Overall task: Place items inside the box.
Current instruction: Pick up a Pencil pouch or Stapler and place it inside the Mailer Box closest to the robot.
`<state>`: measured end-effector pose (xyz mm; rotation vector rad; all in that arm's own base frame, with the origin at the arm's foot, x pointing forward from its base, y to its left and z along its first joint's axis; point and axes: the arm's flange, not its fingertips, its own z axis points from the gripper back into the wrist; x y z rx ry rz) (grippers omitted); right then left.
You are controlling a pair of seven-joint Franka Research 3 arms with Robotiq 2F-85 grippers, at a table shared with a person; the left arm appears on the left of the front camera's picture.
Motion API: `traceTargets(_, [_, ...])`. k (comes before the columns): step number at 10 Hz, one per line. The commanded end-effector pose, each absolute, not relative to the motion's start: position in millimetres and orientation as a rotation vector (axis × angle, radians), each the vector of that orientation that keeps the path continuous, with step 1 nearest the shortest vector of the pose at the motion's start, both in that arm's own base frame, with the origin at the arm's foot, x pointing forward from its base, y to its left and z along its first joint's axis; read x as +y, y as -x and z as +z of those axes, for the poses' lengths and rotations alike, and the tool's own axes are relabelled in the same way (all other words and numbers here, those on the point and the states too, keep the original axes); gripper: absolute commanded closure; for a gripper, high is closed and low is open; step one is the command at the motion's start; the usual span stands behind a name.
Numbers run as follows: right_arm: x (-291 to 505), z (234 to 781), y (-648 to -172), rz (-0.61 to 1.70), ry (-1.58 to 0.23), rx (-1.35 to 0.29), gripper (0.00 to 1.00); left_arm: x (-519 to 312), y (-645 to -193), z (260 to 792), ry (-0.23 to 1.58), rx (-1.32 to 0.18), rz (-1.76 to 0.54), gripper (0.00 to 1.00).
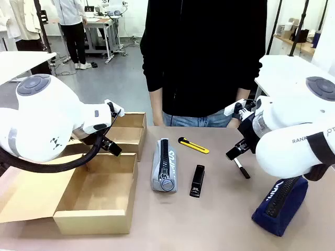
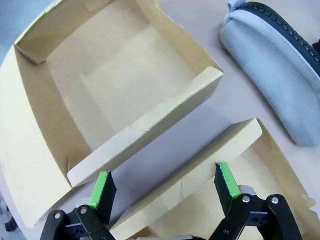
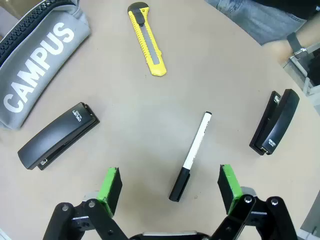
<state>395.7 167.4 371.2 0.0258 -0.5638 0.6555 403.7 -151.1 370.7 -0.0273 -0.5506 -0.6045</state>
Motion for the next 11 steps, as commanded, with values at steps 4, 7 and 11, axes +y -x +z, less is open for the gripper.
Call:
traceTargets(4, [167.3,371.6,-395.6,0.655,-0.026,-0.565,0.0,-151.2,-403.7,370.7,0.027,-0.551,-0.605,0.0])
traceTargets(7, [167.3,371.6,-395.6,0.655,-0.026,-0.565,0.0,-151.2,-403.7,370.7,0.027,-0.551,-0.605,0.0])
traceTargets(11, [167.3,371.6,-395.6,0.655,-0.026,-0.565,0.0,-151.2,-403.7,370.7,0.027,-0.551,-0.605,0.0])
